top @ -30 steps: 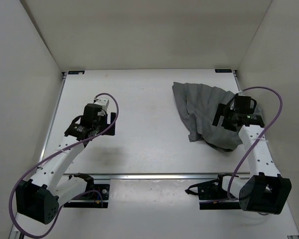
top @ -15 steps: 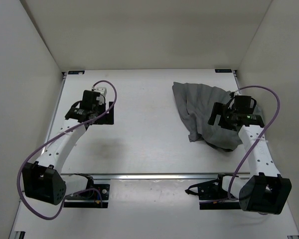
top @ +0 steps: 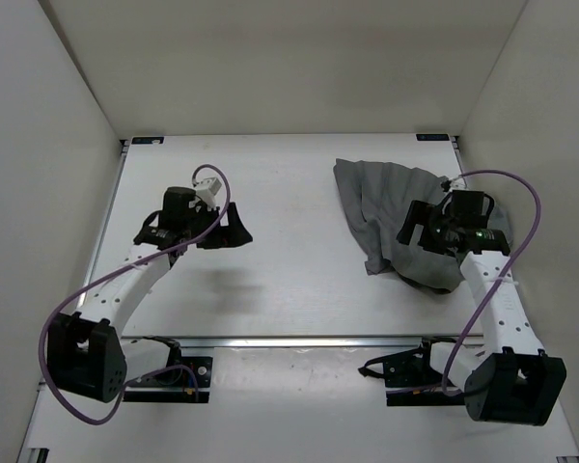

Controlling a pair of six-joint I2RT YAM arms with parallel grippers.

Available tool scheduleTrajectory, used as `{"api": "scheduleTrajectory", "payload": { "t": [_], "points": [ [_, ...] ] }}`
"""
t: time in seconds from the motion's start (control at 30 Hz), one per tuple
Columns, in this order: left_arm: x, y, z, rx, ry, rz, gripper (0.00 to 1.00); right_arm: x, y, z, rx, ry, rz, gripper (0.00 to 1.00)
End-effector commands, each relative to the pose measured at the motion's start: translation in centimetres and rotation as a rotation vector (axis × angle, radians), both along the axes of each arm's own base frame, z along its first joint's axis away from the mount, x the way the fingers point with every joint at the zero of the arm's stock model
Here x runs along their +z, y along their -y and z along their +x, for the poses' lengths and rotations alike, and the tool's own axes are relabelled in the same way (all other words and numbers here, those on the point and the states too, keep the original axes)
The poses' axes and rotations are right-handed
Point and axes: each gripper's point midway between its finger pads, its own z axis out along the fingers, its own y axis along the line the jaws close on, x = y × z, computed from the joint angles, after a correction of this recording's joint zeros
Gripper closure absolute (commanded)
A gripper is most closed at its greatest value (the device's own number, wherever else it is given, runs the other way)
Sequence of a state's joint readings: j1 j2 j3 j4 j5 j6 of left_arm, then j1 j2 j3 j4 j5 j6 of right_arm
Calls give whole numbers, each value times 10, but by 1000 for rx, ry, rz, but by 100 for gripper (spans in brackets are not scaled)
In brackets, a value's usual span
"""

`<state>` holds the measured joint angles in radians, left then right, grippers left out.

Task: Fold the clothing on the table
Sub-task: Grab the skirt from the pile

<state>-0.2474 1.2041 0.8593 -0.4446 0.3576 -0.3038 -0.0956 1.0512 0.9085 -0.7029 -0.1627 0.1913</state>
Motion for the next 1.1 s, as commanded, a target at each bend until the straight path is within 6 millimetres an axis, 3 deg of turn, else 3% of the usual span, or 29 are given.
{"api": "scheduleTrajectory", "payload": {
  "t": [0.0,0.17,0.27,0.43,0.67,0.87,0.97,1.03,1.07],
  "points": [
    [42,45,-2,-106,83,-238,2,5,-22,12,49,37,34,6],
    [34,89,-10,-213,44,-280,2,-3,-47,19,114,17,12,9],
    [35,85,-5,-204,33,-307,1,-20,-48,22,105,-29,-72,9],
    [32,66,-4,-156,41,-304,1,-50,-28,29,72,-122,-176,12],
    [22,62,-15,-154,19,-317,2,-68,-31,42,97,-162,-246,21],
    [18,57,-19,-144,-1,-330,2,-77,-40,53,112,-165,-227,34],
    [11,52,-23,-129,-12,-325,1,-83,-38,57,104,-185,-255,58],
    [10,51,-27,-125,-13,-335,1,-84,-34,60,93,-209,-280,96],
    [9,51,-26,-124,-16,-339,1,-75,-34,69,83,-189,-295,100]
  ]
}}
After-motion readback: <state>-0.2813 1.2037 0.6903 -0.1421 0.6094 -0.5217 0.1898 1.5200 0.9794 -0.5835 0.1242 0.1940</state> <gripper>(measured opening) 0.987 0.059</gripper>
